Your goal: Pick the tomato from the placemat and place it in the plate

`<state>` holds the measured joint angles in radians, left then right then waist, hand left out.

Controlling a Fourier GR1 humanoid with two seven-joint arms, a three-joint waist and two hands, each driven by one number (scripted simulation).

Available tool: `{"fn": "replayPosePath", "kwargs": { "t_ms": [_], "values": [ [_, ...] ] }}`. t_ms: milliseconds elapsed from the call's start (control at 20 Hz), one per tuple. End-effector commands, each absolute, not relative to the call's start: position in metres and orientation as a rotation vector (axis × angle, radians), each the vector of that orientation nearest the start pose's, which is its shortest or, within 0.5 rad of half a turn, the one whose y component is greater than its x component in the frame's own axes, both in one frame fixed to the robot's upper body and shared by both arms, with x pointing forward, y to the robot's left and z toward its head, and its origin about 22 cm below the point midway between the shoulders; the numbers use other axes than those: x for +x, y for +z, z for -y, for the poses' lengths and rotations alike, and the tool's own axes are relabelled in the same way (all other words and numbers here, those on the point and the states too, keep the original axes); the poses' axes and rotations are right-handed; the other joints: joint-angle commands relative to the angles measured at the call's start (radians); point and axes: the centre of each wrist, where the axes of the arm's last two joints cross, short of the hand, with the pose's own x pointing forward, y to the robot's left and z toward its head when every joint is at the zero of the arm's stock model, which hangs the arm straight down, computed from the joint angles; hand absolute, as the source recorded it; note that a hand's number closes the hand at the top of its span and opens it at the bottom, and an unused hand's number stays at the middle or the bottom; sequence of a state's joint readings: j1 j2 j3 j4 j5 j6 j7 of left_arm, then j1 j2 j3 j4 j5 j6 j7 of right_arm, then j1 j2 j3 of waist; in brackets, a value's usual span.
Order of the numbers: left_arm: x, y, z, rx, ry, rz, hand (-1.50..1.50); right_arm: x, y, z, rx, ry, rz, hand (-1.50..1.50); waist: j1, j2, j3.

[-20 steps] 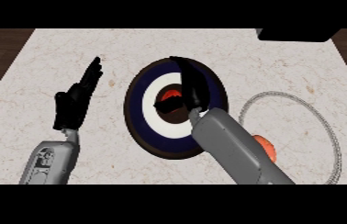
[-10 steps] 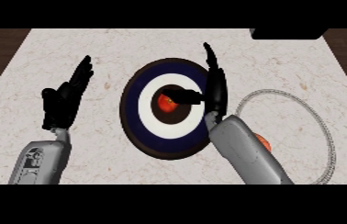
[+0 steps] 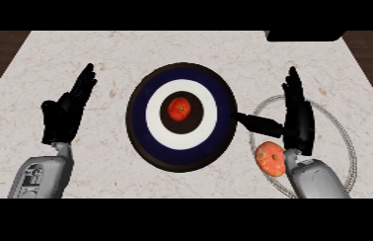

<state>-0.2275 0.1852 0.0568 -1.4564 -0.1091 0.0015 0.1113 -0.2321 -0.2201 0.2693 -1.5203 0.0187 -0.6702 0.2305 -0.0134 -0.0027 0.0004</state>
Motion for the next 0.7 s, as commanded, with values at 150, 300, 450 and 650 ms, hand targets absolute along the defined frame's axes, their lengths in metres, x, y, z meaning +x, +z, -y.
{"fn": "replayPosePath", "kwargs": {
  "t_ms": [150, 300, 450, 650],
  "values": [
    [0.313, 0.044, -0.258, 0.215, -0.212, 1.570, 0.00, 0.259, 0.022, 0.282, -0.400, -0.143, 1.557, -1.50, 0.006, 0.003, 0.000],
    [0.306, 0.040, -0.254, 0.230, -0.214, 1.570, 0.00, 0.235, 0.008, 0.308, -0.419, -0.124, 1.535, -1.50, 0.007, 0.002, 0.000],
    [0.304, 0.042, -0.264, 0.220, -0.211, 1.563, 0.00, 0.237, 0.014, 0.313, -0.372, -0.142, 1.567, -1.50, 0.010, 0.002, 0.000],
    [0.309, 0.037, -0.251, 0.223, -0.223, 1.549, 0.00, 0.227, -0.001, 0.343, -0.389, -0.137, 1.547, -1.50, 0.010, 0.003, 0.000]
  ]
}}
